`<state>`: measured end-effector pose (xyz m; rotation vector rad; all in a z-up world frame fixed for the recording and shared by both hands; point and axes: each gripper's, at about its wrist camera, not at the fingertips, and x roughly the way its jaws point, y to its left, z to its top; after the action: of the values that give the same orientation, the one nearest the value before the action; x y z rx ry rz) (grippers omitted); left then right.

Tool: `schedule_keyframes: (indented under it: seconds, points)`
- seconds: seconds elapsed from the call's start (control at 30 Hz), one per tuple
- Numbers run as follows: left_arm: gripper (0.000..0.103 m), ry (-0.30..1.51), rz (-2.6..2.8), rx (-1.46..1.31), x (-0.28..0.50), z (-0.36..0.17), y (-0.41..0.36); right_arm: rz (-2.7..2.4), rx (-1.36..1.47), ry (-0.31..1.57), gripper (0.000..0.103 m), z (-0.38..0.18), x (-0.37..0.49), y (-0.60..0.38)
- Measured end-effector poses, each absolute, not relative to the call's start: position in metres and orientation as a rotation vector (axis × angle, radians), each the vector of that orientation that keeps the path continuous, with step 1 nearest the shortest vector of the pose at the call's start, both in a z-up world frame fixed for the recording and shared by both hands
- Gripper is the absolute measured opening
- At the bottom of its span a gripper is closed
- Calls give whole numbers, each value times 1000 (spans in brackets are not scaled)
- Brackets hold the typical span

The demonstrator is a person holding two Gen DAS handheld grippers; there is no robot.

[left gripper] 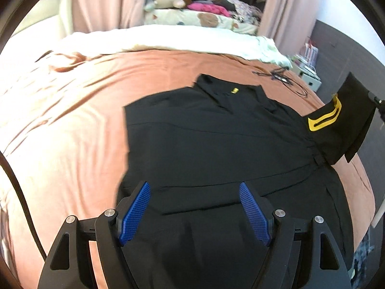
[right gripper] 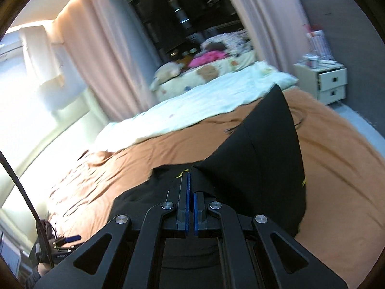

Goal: Fold large clothes

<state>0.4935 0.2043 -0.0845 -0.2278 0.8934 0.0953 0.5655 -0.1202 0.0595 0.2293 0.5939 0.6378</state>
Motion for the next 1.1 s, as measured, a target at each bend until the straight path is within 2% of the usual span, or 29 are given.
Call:
schedule_keyframes:
  seconds: [0.33, 0.63, 0.7, 0.73, 0.77, 0.8, 0.83, 1.1]
  points:
    - [78, 879, 172, -269, 456, -79, 256, 774, 159, 758, 0, 20, 608, -55]
    - [78, 888, 246, -261, 425, -80, 288, 700, 73, 994, 0, -20, 654, 13]
    - [78, 887, 257, -276, 422, -80, 293, 700, 79, 1040, 10, -24, 658, 13]
    - [78, 884, 258, -284, 421, -80, 294, 720, 95, 1051, 29, -23, 660, 11]
    - [78, 881, 255, -290, 422, -80, 294, 744, 108, 1049, 55, -20, 658, 7]
    - [78, 879, 250, -292, 422, -80, 292, 757, 111, 1039, 65, -15, 654, 3]
    - [78, 878, 242, -291, 423, -80, 289, 763, 105, 1029, 70, -11, 651, -4]
    - [78, 879, 176, -273, 436, -84, 262, 671, 164, 941, 70, 18, 667, -113]
